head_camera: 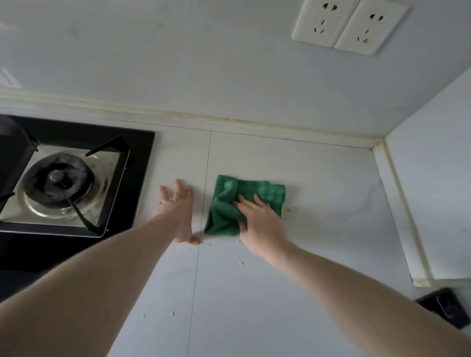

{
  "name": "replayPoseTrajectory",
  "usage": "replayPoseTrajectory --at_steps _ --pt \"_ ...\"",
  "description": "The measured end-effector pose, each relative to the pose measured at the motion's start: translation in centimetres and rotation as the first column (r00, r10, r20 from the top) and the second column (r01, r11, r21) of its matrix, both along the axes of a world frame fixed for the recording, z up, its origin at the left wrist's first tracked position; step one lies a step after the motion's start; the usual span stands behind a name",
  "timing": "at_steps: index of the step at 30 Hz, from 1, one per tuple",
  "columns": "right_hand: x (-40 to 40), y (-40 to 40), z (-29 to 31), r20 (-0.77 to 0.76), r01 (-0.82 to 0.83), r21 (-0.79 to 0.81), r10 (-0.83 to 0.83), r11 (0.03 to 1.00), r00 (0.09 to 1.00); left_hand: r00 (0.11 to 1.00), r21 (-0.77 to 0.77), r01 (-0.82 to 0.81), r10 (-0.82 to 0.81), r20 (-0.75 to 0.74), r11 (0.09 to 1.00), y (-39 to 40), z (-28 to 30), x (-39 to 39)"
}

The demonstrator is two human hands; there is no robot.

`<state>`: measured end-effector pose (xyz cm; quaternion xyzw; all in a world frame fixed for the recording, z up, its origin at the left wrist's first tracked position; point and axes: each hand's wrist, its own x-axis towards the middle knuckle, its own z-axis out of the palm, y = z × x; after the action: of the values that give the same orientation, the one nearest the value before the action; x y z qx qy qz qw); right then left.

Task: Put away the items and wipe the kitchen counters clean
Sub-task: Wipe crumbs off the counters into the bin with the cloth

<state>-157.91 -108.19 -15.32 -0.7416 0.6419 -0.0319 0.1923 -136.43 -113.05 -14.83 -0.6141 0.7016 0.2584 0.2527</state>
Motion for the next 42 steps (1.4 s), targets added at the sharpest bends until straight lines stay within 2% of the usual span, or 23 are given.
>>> replayPoseTrajectory --at_steps 6,11,14,17,19,24,28,31,36,42 --pt "-1.2 7.6 1.7 0.047 -0.091 0.024 0.090 0.996 0.995 0.999 0.003 0.022 -0.022 0.024 1.000 -0.1 0.0 0.2" --pt "-7.1 4.4 5.6 0.121 0.219 -0.135 -0.203 0.966 0.972 0.999 0.005 0.039 -0.039 0.038 0.999 -0.3 -0.1 -0.1" --pt "-13.3 2.5 6.0 0.064 0.380 -0.216 -0.375 0.900 0.925 0.998 0.000 0.044 -0.044 0.034 0.999 -0.2 0.0 -0.3" --pt "-17.9 2.7 4.9 -0.065 0.511 -0.105 -0.518 0.853 0.853 0.999 -0.010 0.036 -0.036 0.036 0.999 -0.3 0.0 -0.4" --pt "-18.8 3.9 3.6 -0.142 0.549 -0.049 -0.550 0.834 0.823 0.998 -0.015 0.045 -0.044 0.051 0.999 -0.3 -0.1 -0.5" --pt "-14.9 7.0 1.2 -0.180 0.577 -0.160 -0.599 0.801 0.781 0.994 -0.020 0.061 -0.059 0.089 0.998 -0.5 0.0 -0.7" --pt "-10.9 8.6 1.1 -0.203 0.595 -0.142 -0.611 0.791 0.765 0.992 -0.021 0.073 -0.070 0.106 0.997 -0.4 0.3 -0.8" --pt "-6.6 10.0 1.6 -0.156 0.621 -0.131 -0.634 0.773 0.757 0.990 -0.034 0.086 -0.081 0.118 0.996 -0.5 0.2 -0.7" --pt "1.1 12.2 1.7 -0.052 0.573 -0.147 -0.585 0.806 0.809 0.989 -0.092 0.114 -0.104 0.106 0.989 -0.4 0.2 -0.2" --pt "5.8 16.3 1.0 -0.035 0.533 -0.164 -0.544 0.830 0.838 0.985 -0.223 0.137 -0.157 -0.072 0.965 2.1 0.0 2.1"
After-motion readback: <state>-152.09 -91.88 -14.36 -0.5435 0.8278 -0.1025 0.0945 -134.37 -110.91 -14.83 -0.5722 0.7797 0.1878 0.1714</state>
